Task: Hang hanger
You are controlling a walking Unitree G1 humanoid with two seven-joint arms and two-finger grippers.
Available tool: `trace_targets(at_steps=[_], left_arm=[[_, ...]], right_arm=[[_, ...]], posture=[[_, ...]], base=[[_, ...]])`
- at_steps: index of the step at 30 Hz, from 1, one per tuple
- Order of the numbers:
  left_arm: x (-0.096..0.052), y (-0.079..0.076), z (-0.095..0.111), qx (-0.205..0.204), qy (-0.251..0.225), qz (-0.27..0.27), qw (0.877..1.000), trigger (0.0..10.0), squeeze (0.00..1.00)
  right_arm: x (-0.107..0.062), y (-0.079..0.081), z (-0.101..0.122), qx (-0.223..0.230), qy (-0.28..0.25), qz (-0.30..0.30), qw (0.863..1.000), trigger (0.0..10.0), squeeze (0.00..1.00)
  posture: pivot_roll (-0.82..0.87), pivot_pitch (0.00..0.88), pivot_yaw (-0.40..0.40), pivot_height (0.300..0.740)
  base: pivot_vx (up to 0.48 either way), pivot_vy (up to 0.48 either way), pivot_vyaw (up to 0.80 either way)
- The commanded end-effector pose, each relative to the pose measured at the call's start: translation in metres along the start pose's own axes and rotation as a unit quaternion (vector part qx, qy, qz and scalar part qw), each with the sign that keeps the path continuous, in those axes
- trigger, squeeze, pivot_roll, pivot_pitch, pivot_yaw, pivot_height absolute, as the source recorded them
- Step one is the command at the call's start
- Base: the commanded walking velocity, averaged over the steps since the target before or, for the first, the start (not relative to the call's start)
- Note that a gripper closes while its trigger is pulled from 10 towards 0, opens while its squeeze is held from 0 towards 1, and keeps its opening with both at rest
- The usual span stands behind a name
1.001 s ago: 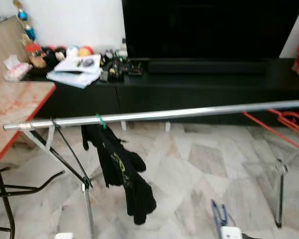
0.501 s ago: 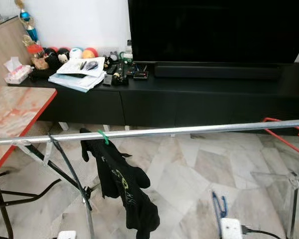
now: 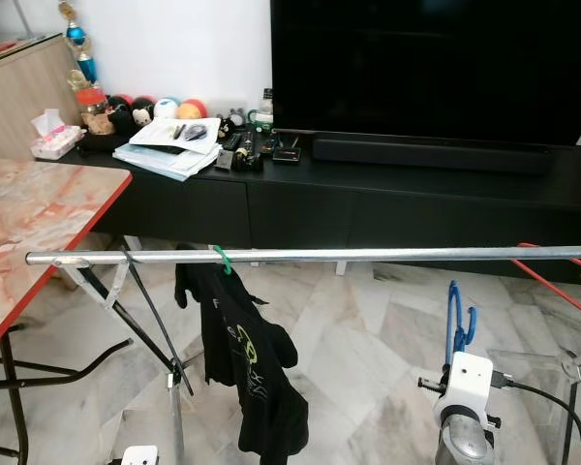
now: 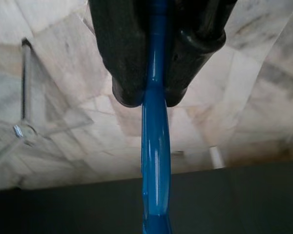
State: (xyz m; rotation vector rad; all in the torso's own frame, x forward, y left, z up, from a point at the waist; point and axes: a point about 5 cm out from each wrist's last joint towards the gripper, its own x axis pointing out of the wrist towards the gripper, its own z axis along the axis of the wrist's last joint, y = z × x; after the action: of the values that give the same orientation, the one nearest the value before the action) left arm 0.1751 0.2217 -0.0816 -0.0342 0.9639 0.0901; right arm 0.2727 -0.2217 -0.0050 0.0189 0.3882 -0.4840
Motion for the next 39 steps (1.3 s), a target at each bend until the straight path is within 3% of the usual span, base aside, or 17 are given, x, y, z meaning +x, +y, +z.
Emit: trace_targets(at_steps=[1,3,6,14,17,20,27,39], left_arm=[[-0.001,0.004,-0.005,0.006,0.009,0.004,1.0,10.0,0.0],[-0.001,0.004,-0.005,0.006,0.009,0.004,1.0,10.0,0.0],[-0.002,0.004,-0.005,0.007,0.008,0.004,1.0,10.0,0.0],[-0.002,0.009,-0.005,0.009,0.006,0.005,1.0,10.0,0.0],[-0.003,0.009,-0.006,0.01,0.006,0.004,1.0,10.0,0.0],[-0.003,0.006,-0.008,0.008,0.007,0.003,1.0,10.0,0.0],[-0.002,-0.007,-0.013,0.011,0.01,-0.007,1.0,10.0,0.0],[-0.002,0.0,-0.007,0.01,0.0,-0.007,1.0,10.0,0.0]], right_arm=[[0.0,-0.006,0.002,0.037,-0.007,-0.033,0.999,10.0,0.0],[0.0,-0.008,0.003,0.05,-0.014,-0.042,0.998,10.0,0.0],[0.002,-0.005,0.013,0.033,-0.044,-0.031,0.998,10.0,0.0],[0.01,0.025,0.06,-0.013,-0.133,0.052,0.99,10.0,0.0],[0.01,0.028,0.064,-0.017,-0.141,0.056,0.988,10.0,0.0],[0.011,0.03,0.067,-0.011,-0.14,0.056,0.988,10.0,0.0],[0.016,0.036,0.062,-0.027,-0.075,0.077,0.994,10.0,0.0],[0.021,0.04,0.081,-0.017,-0.095,0.086,0.992,10.0,0.0]], posture=[[-0.04,0.063,0.026,0.74],[-0.04,0.063,0.026,0.74],[-0.05,0.058,0.03,0.74],[-0.05,0.037,0.033,0.74],[-0.05,0.035,0.033,0.74],[-0.04,0.026,0.032,0.74],[-0.05,0.019,0.033,0.74],[-0.04,0.025,0.033,0.74]], base=[[0.0,0.0,0.0],[0.0,0.0,0.0],[0.0,0.0,0.0],[0.0,0.0,0.0],[0.0,0.0,0.0],[0.0,0.0,0.0],[0.0,0.0,0.0],[0.0,0.0,0.0]])
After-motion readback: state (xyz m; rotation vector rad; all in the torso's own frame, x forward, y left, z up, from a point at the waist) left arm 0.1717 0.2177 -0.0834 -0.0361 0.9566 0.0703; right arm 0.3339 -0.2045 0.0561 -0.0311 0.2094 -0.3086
